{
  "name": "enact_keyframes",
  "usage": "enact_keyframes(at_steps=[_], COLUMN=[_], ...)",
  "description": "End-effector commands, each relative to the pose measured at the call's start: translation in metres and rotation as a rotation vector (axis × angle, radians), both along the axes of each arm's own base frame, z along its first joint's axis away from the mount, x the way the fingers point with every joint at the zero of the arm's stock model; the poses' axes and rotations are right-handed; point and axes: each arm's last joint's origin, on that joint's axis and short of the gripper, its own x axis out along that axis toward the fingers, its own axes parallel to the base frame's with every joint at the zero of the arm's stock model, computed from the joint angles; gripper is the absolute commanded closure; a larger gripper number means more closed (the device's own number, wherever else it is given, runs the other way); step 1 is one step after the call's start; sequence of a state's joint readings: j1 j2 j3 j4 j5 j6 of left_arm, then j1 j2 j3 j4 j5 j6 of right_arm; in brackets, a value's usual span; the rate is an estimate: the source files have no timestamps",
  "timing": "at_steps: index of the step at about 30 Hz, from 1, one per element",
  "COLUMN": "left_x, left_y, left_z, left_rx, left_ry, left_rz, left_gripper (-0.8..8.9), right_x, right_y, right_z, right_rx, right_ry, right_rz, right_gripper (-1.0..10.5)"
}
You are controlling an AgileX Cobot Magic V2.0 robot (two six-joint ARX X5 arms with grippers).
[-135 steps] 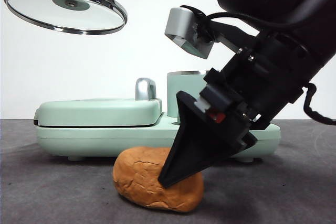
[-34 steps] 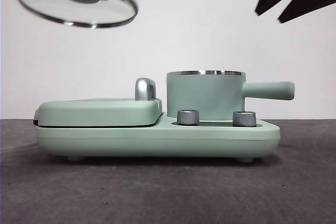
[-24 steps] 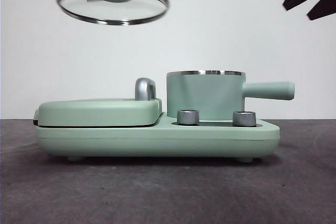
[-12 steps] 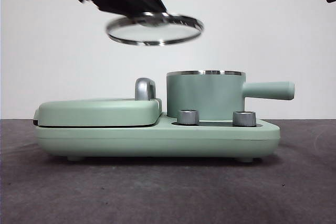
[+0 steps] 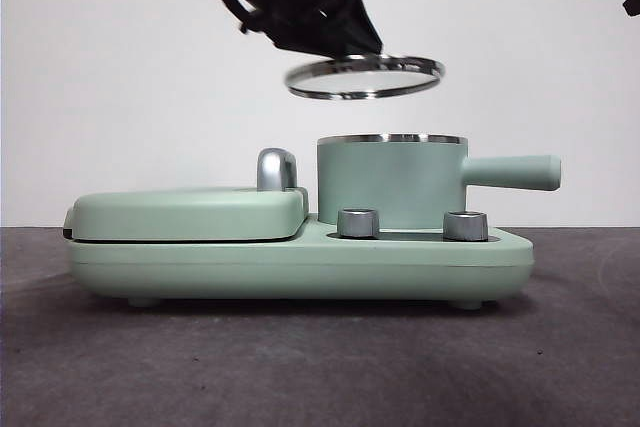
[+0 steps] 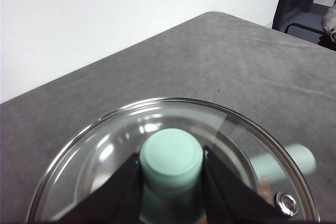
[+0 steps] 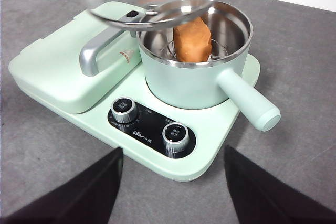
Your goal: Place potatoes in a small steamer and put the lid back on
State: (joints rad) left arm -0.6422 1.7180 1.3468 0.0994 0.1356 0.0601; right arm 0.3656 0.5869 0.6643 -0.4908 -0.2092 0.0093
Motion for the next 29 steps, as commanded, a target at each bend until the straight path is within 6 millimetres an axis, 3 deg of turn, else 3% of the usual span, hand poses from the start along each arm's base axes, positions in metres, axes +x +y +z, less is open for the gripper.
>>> enact_keyframes(at_steps=[1, 8, 29], left_x=[0.014, 0.034, 0.043], left_y=[-0.016, -0.032, -0.037], left_z=[0.007, -0.003, -0.028], left_rx=[-0.025, -0.019, 0.046], left_ry=[-0.048, -0.045, -0.023], left_rz=[-0.019, -0.038, -0.053], left_gripper=[8.04, 8.04, 8.04], right_x=[0.001, 0.001, 0.001], right_y=[0.001, 0.001, 0.000], right_z=[0.001, 0.000, -0.001], right_rx=[0.012, 0.009, -0.003], right_ry=[0.009, 0.012, 0.018], right_rz=[-0.002, -0.005, -0.026], right_gripper=[6.5, 6.5, 6.5])
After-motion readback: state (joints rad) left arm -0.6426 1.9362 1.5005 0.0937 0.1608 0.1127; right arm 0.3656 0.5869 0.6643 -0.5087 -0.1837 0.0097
